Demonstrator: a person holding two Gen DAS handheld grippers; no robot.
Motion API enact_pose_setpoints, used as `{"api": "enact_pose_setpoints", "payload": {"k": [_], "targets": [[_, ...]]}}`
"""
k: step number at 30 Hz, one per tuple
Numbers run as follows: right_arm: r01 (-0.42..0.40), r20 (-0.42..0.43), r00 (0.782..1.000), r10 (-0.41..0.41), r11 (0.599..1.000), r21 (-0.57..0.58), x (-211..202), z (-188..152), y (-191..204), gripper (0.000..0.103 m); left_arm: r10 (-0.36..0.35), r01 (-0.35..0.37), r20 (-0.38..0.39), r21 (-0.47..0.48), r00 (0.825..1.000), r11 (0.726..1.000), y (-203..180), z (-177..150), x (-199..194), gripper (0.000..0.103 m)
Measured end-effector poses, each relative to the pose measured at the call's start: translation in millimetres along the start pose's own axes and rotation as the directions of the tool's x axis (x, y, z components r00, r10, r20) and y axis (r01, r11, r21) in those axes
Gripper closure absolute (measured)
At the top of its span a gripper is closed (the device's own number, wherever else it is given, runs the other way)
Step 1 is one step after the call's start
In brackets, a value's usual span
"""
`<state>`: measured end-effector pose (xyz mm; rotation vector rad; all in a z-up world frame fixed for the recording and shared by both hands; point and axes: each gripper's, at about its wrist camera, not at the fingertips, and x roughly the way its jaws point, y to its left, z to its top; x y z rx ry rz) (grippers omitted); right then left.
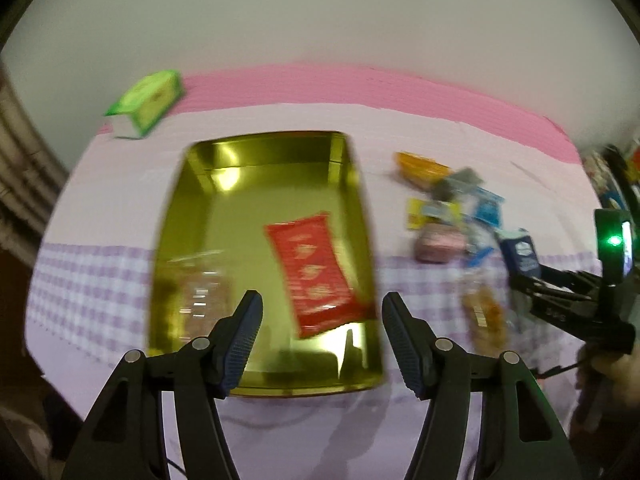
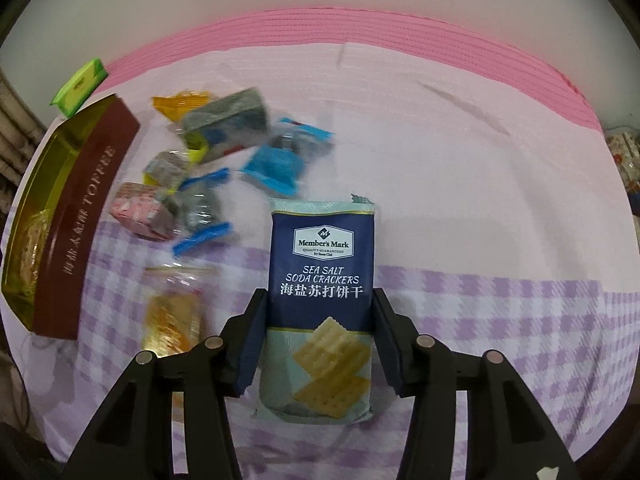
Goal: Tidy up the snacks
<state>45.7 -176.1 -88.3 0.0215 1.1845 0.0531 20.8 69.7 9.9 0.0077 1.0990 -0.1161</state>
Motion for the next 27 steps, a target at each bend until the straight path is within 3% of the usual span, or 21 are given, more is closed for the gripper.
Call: {"api": "enact_pose_setpoints", "payload": {"k": [5, 12, 22, 27], "targets": [[0.02, 0.002, 1.0, -0.02, 0.998, 0.057, -4.5, -8.9, -29.9, 0.056, -0.076, 0.079, -0.055, 0.06, 0.996, 0.995, -44.5, 4.6, 14.6, 0.04], [0.031, 0.013, 0.999, -0.033, 0.992, 0.12, -8.8, -20.2, -62.7, 0.056, -0.111, 0.127, -0.131, 0.123, 0.985, 0.984, -96.0, 7.5, 38.3, 0.04], [0.019, 0.053, 0.998, -0.025, 0.993, 0.121, -13.3, -33.4, -65.9, 0.056, -0.099, 0.119, -0.218, 0.084, 0.971, 0.989, -134.6, 5.8, 71.8, 0.04], [0.005, 0.059, 0.998, -0.012, 0.992, 0.125, -14.9, -34.9, -68.2, 0.055, -0.056, 0.082, -0.222, 0.108, 0.973, 0.991, -149.9, 2.4, 83.5, 0.04]]}}
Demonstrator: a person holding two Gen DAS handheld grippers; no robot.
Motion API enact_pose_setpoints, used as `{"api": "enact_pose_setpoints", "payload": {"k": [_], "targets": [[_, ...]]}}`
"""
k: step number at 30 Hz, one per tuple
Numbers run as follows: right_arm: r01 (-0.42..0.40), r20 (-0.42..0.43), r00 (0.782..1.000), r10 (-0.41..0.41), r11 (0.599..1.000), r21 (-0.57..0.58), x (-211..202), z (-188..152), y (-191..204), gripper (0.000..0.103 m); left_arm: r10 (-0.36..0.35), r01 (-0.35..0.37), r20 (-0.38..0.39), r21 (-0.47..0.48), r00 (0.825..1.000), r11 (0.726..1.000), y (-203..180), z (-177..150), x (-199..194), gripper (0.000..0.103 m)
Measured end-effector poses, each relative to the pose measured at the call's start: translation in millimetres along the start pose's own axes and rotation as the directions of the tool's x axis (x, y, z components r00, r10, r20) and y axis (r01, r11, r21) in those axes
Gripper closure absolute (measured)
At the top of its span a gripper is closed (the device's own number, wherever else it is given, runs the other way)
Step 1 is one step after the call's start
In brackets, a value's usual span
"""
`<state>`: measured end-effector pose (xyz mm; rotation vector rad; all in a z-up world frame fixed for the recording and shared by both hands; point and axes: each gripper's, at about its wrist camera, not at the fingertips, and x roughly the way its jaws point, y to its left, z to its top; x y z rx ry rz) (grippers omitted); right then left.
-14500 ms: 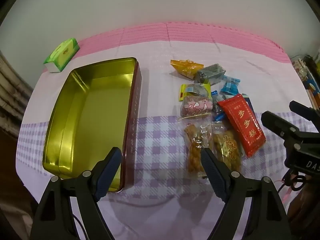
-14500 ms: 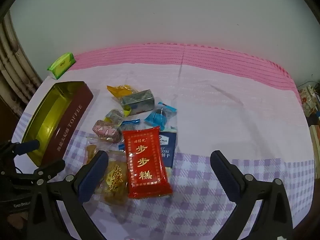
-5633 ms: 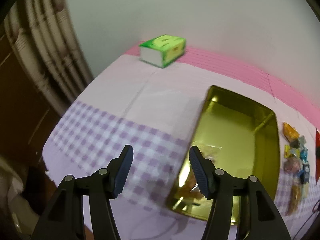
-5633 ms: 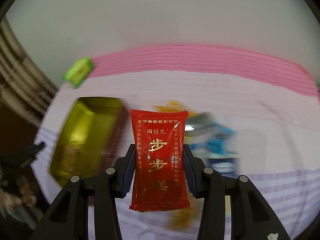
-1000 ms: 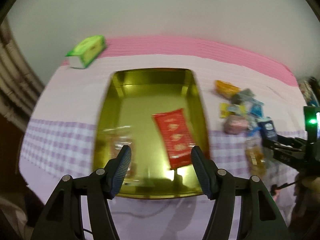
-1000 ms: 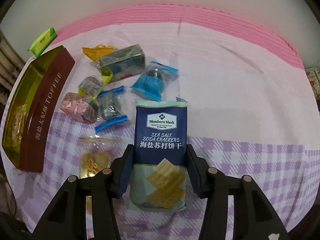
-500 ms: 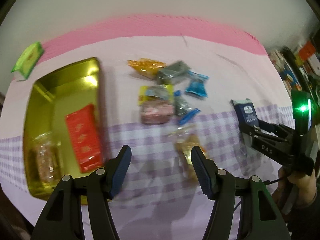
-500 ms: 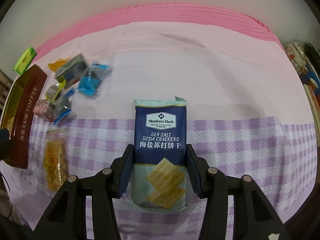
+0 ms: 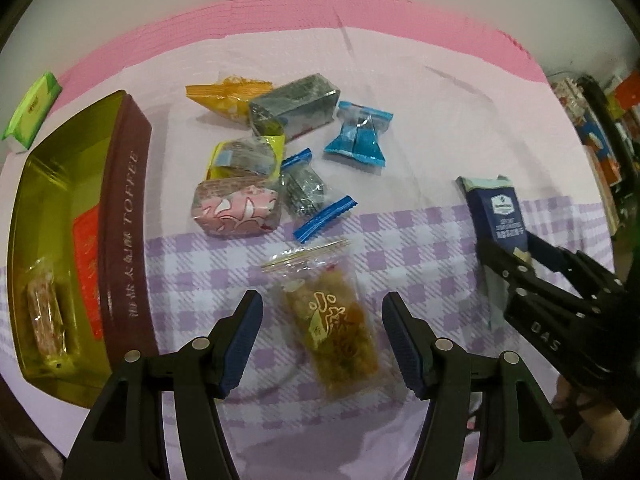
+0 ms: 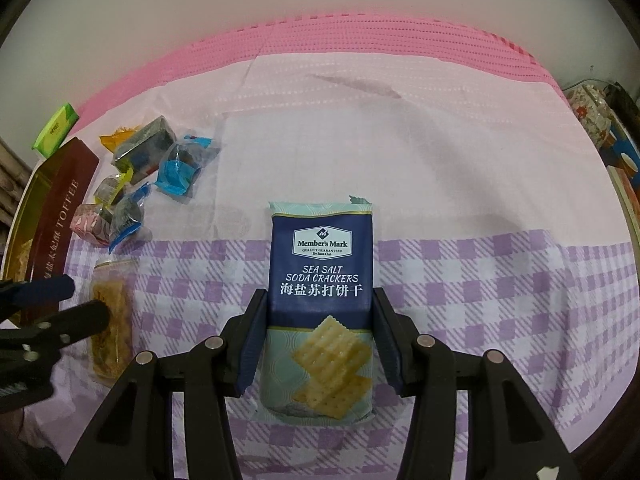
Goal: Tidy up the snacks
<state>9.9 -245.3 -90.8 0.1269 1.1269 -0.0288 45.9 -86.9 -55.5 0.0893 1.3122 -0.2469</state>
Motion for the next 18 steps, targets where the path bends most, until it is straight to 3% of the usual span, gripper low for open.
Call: {"api": "enact_pose_setpoints", "payload": {"k": [13, 18], "targets": [[-0.008, 0.0, 1.0, 0.008, 1.0, 0.005, 1.1, 0.7, -1.5, 0.055, 0.046, -0.046, -0.026, 0.013, 0.999, 0.999, -7.1, -4.2, 24.6, 0.041], [-0.01, 0.0, 1.0, 0.01, 1.0, 0.007, 1.4, 0.9, -1.5, 0.055, 0.04, -0.039, -0.027, 0.032, 0.999, 0.999, 0.3, -16.9, 24.5, 0.05]]}}
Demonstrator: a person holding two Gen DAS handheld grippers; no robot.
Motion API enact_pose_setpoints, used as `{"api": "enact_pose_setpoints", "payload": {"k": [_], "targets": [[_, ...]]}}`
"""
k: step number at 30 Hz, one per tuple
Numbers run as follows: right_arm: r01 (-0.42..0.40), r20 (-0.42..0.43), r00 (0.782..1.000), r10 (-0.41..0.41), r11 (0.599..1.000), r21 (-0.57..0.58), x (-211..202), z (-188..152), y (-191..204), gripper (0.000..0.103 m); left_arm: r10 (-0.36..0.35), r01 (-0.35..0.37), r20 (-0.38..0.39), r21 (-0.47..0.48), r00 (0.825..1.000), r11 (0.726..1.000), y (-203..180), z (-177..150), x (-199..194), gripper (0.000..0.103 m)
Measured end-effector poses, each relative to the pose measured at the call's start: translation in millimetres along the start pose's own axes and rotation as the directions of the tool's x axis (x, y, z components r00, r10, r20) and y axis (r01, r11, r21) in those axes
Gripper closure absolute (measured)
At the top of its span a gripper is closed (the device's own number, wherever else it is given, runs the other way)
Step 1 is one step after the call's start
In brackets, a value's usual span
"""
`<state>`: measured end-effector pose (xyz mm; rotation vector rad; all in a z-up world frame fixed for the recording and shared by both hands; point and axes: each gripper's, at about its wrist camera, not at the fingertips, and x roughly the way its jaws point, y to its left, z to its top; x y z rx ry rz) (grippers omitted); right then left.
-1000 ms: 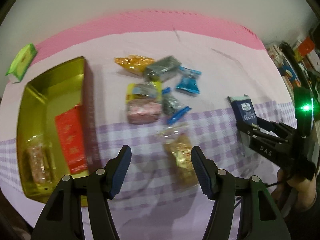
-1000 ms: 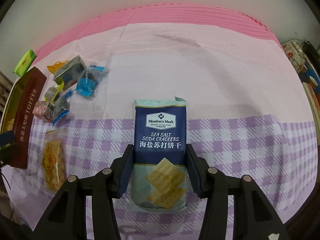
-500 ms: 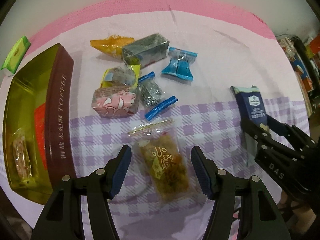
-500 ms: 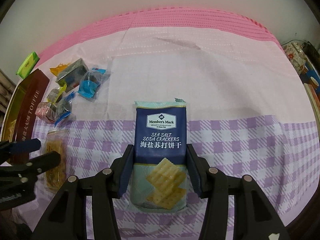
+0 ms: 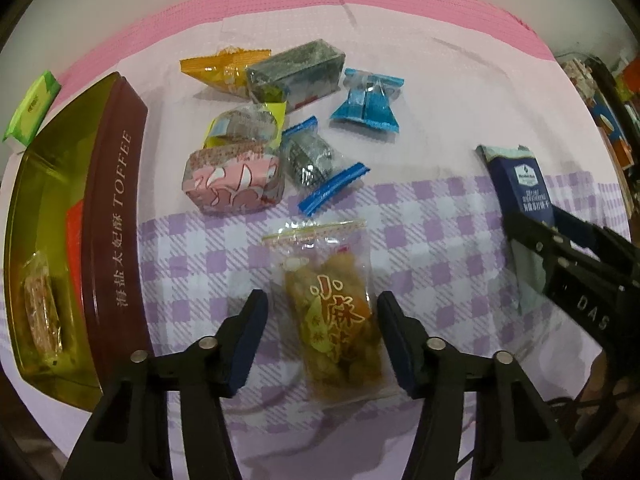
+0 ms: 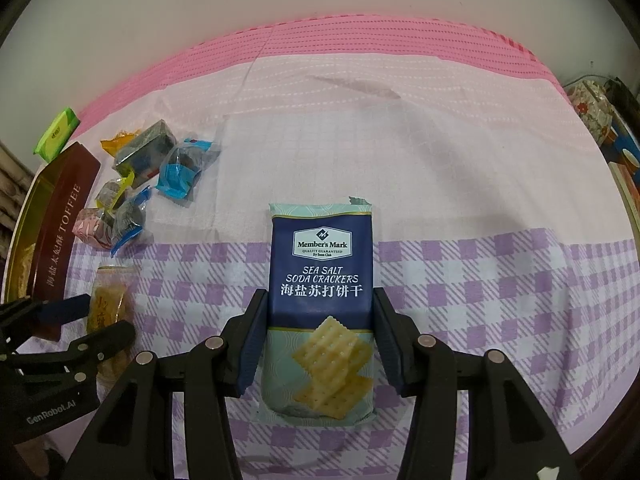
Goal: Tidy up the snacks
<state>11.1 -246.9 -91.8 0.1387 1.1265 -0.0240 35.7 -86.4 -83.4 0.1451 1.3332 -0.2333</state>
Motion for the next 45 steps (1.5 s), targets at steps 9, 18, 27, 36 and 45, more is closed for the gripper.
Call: {"api": "enact_pose_setpoints", "payload": {"k": [9, 18, 27, 36, 45], "targets": [[0.0, 0.001, 1.0, 0.0, 1.0, -0.001, 0.3, 0.0, -0.4, 0.055, -0.007, 0.006, 0.016, 0.025, 1.0, 1.0, -2.7, -13.5, -2.5, 0.064], [0.004, 0.001, 1.0, -0.004, 1.0, -0.003, 0.6, -0.4, 0.1, 0.055, -0.019, 0.019, 0.033, 0.025, 0.999, 1.0, 5.1, -14.6, -23.2, 0.064], [0.022, 0.003, 1.0, -0.022, 1.0, -0.014, 1.4, -0.8, 1.6, 0.054, 0.007, -0.006, 0.139, -0.01, 0.99, 1.0, 34.4, -4.6, -67.5, 0.064], [0.036, 0.004, 0.999, -0.036, 0.999, -0.019, 2.3, -2.1, 2.9, 0.054, 0.116, -0.095, 0.179, -0.122, 0.977, 0.988, 97.3, 8.8, -89.5, 0.064], [0.054, 0.003, 0.999, -0.054, 0.998, -0.025, 3.6, -2.6, 5.6, 0.054, 0.223, -0.19, 0.129, -0.228, 0.966, 0.955, 168.3, -1.3, -85.0, 0.064]]}}
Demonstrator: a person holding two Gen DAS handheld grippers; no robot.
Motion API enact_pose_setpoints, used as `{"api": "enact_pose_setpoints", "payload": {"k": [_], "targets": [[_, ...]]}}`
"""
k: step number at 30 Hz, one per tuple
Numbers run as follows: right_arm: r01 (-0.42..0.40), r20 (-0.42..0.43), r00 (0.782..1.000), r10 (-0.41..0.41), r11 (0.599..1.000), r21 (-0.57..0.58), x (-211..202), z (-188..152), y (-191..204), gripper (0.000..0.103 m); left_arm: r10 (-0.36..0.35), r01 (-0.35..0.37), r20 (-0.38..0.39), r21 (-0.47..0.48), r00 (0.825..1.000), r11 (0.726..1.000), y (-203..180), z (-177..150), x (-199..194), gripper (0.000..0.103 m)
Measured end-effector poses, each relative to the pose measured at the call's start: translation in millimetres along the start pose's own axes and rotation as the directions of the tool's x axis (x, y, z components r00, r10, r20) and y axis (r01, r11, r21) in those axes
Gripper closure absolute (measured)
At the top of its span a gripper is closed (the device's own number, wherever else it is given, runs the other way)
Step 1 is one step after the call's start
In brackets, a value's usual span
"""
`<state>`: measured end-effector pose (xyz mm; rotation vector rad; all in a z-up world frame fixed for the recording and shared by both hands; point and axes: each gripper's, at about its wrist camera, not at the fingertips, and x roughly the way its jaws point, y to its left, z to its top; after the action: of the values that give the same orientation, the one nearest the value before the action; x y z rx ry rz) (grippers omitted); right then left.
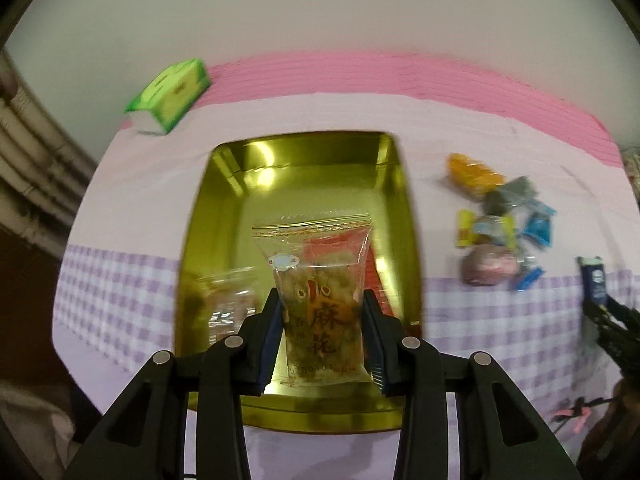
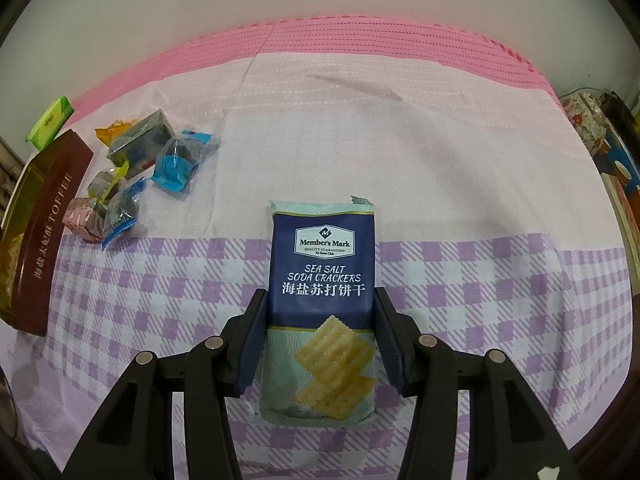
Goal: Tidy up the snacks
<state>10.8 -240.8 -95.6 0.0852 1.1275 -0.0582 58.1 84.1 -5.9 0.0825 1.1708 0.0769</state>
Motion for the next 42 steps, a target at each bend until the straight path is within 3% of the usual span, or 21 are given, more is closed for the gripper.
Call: {"api": "enact_pose_setpoints", "payload": {"k": [14, 29, 38, 42], "targets": [[0.018, -0.005, 1.0, -0.018, 1.0, 0.009, 0.4, 0.1, 2.7, 0.053, 0.11, -0.109, -0.085, 0.012, 0.99, 0.994, 38.1, -15.3, 40.2, 0.064], [0.039, -0.024, 0.999, -0.038, 0.998, 0.041, 1.7, 1.1, 4.7, 0.052, 0.155, -0.15, -0.084, 0.057, 0.984, 0.987, 45.0, -27.8, 57.0, 0.064], [0.05, -0.044, 0.998, -0.047, 0.998, 0.048, 3.2, 4.1, 5.9, 0.054, 0.146, -0.143, -0.068, 0.055, 0.987, 0.988, 45.5, -30.0, 54.4, 0.062], [0.052, -0.047, 0.998, -0.05, 0.997, 0.054, 4.1, 4.2, 5.7, 0.055, 0.116, -0.114, -0.053, 0.031, 0.992, 0.993, 47.3, -30.7, 49.3, 0.055]]}}
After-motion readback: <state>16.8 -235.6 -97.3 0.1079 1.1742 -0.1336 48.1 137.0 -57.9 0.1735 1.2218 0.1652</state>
